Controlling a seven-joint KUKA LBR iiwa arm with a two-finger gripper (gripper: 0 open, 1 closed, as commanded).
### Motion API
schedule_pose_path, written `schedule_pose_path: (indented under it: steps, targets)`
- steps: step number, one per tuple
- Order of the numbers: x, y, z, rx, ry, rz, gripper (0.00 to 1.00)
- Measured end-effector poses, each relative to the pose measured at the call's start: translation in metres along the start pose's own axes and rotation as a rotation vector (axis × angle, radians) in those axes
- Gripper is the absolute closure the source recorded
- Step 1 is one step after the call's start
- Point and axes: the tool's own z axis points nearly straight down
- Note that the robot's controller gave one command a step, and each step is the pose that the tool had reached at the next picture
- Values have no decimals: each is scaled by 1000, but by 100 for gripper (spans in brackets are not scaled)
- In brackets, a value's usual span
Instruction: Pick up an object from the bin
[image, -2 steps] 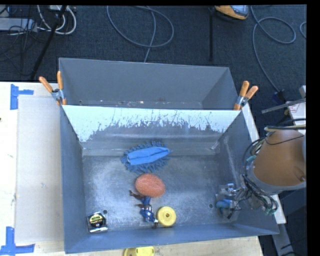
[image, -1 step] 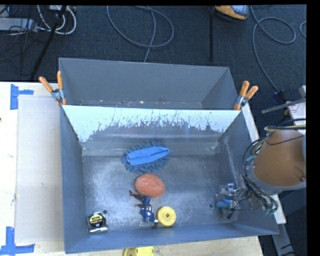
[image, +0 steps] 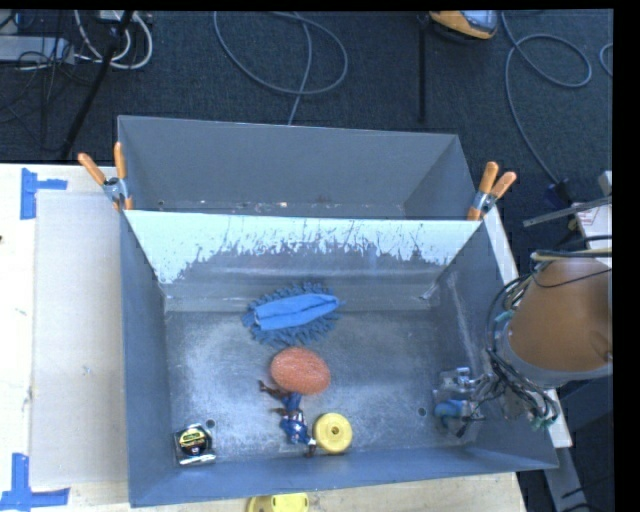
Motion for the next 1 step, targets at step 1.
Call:
schedule_pose_path:
  steps: [1]
  targets:
    - [0, -1, -18, 4, 0, 1, 100]
